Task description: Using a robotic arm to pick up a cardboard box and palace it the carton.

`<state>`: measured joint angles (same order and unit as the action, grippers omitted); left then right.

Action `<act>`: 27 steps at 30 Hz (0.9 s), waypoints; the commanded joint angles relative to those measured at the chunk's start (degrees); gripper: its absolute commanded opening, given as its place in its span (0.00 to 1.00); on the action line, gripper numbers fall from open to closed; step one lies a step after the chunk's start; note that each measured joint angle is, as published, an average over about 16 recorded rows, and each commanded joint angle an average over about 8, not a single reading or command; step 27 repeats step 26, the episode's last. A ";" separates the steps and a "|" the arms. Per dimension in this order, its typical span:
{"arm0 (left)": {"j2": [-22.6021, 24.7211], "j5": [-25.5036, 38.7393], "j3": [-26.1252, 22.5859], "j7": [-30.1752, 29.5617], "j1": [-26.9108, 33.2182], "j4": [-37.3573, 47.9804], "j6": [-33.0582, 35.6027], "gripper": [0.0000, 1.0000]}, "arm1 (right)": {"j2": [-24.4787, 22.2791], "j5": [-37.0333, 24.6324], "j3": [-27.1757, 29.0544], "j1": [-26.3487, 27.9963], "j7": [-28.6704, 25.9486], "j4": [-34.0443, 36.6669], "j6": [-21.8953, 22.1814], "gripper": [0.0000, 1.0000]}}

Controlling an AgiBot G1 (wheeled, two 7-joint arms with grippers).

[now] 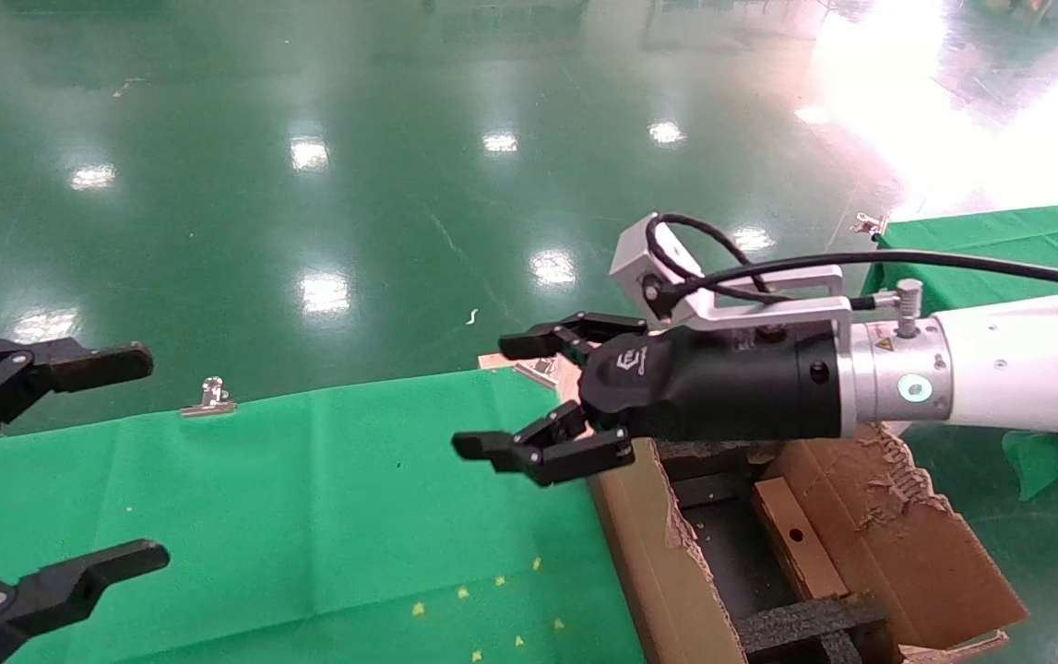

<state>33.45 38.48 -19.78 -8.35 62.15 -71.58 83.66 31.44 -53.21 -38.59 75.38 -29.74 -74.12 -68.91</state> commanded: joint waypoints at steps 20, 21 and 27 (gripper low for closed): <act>0.00 -0.01 0.00 0.00 -0.01 0.01 -0.01 1.00 | 3.77 12.01 23.91 -14.60 19.75 0.54 -17.71 1.00; 0.00 -0.02 0.00 0.00 -0.01 0.01 -0.01 1.00 | 3.84 12.23 24.33 -14.86 19.99 0.55 -18.01 1.00; 0.00 -0.02 0.00 0.01 -0.02 0.01 -0.01 1.00 | 3.97 12.68 25.03 -15.31 20.23 0.57 -18.55 1.00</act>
